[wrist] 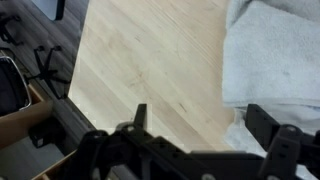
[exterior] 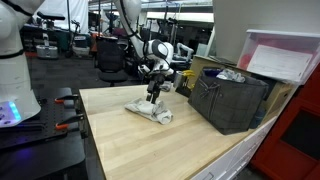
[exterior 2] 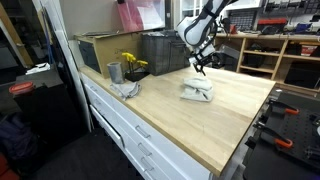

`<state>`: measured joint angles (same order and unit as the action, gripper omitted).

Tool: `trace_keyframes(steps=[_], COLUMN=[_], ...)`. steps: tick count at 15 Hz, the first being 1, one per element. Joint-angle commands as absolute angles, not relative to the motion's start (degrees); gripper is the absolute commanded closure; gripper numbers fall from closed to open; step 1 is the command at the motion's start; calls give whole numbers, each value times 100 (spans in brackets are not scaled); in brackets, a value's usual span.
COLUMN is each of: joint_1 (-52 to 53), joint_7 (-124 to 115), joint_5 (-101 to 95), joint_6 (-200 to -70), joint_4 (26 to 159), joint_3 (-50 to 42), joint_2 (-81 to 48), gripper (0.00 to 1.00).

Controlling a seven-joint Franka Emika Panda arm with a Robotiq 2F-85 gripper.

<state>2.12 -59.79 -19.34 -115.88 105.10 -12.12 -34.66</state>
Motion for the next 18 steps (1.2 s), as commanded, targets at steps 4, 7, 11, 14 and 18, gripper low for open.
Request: trace_keyframes(steps=[4,7,11,14,18], joint_1=[-549,-723,-866,-973,-1058], joint_7=[-4355,-3698,-2909,-2423,-1944], joint_5=[-292,211,509,813,1191], joint_6=[-11359,-11769,-12328,-12574,-12744], joint_4=[10677,10779,10921,11007,11085], joint_3=[-845,-857,-914,-885,-839], joint_2=[-3255,-3322,-3454,-3572,-3658], gripper=[0,0,0,24,49])
